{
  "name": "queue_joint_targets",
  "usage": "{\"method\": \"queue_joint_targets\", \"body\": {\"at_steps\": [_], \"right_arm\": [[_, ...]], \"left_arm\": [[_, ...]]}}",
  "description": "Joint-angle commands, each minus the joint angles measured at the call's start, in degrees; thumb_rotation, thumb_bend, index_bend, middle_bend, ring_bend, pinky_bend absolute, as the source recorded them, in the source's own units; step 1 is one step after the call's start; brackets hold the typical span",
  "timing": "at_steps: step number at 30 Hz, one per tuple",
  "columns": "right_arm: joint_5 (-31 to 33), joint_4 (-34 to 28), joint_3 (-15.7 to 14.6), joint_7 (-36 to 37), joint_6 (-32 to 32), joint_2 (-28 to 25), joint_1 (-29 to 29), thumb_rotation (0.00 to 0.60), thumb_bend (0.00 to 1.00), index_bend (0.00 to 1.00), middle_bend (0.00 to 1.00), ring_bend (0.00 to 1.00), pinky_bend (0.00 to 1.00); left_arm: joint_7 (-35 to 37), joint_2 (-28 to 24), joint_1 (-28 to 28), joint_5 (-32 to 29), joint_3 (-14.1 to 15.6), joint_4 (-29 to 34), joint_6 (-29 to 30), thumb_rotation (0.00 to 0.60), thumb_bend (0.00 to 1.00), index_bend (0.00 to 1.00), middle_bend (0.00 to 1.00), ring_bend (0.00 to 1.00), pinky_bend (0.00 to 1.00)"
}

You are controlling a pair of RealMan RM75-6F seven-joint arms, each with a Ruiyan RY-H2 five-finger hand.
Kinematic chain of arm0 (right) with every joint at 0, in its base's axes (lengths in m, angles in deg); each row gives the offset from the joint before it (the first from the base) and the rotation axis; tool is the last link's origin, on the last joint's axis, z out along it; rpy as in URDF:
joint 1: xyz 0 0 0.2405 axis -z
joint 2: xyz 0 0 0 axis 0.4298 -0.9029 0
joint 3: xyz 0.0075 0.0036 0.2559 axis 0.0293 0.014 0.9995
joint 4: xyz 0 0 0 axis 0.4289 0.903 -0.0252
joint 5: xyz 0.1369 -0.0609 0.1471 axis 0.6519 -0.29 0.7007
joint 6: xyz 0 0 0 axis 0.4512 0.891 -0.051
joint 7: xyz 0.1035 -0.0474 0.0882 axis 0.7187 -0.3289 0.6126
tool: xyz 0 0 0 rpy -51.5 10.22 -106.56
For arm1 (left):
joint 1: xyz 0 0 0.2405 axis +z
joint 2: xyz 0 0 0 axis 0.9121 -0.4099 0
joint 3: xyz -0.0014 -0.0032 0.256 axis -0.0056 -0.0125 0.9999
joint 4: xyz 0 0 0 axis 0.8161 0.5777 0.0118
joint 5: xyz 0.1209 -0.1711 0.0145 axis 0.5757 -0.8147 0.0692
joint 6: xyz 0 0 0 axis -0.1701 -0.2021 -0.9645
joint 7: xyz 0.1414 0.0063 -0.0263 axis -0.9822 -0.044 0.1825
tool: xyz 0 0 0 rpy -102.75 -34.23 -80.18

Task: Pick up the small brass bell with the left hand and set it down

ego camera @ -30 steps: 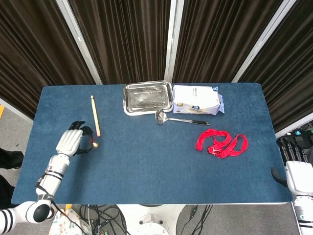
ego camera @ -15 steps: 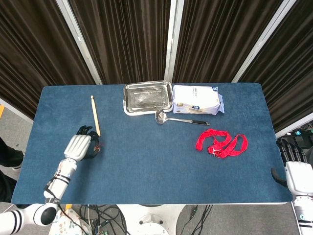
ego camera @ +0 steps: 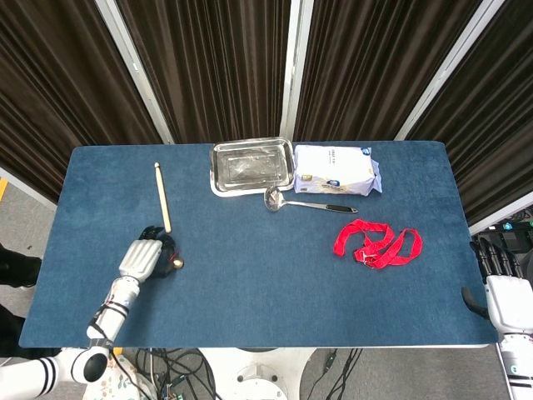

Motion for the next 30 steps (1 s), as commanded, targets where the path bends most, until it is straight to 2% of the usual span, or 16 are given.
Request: {"method": "queue_joint_targets", "body": {"at_steps": [1, 6, 14, 18, 22, 26, 30], "right_arm": [[0.04, 0.07, 0.00, 0.02, -0.05, 0.04, -0.01, 0.600, 0.27, 0.00, 0.00, 0.00, 0.00], [-0.06, 0.09, 0.01, 0.02, -0.04, 0.10, -0.06, 0.600, 0.27, 0.00, 0.00, 0.00, 0.00], [0.20, 0.11, 0.03, 0.04, -0.32, 0.12, -0.11, 0.600, 0.27, 0.00, 0.00, 0.00, 0.00], [0.17, 0.16, 0.07, 0.11, -0.21, 0.13, -0.08, 0.600, 0.27, 0.00, 0.00, 0.00, 0.00], [0.04, 0.13, 0.17, 0.15, 0.17, 0.08, -0.01, 0.600, 0.27, 0.00, 0.00, 0.00, 0.00], [-0.49, 0.31, 0.27, 0.44, 1.17, 0.17, 0.22, 0.600, 0.27, 0.00, 0.00, 0.00, 0.00], [-1.18, 0.59, 0.14, 0.73, 1.96, 0.44, 0.45, 0.600, 0.27, 0.00, 0.00, 0.00, 0.00]], "left_arm": [[0.24, -0.12, 0.08, -0.06, -0.06, -0.10, -0.15, 0.600, 0.38, 0.64, 0.28, 0.07, 0.00], [1.27, -0.68, 0.24, 1.64, 0.00, 0.35, 0.43, 0.600, 0.35, 0.45, 0.26, 0.07, 0.00], [0.89, -0.80, 0.38, 2.18, -0.04, 0.87, 1.02, 0.600, 0.35, 0.46, 0.25, 0.07, 0.00], [2.12, -1.65, 0.81, 4.41, -0.02, 1.70, 2.55, 0.600, 0.28, 0.32, 0.22, 0.06, 0.00], [0.24, -3.89, 1.87, 6.60, 0.31, 3.49, 5.93, 0.600, 0.18, 0.18, 0.17, 0.02, 0.00], [-4.02, -7.54, 5.28, 9.11, 1.47, 6.06, 13.28, 0.600, 0.14, 0.16, 0.14, 0.00, 0.00], [-2.60, -9.91, 11.35, 12.90, 3.50, 5.92, 23.29, 0.600, 0.13, 0.14, 0.13, 0.00, 0.00]]}}
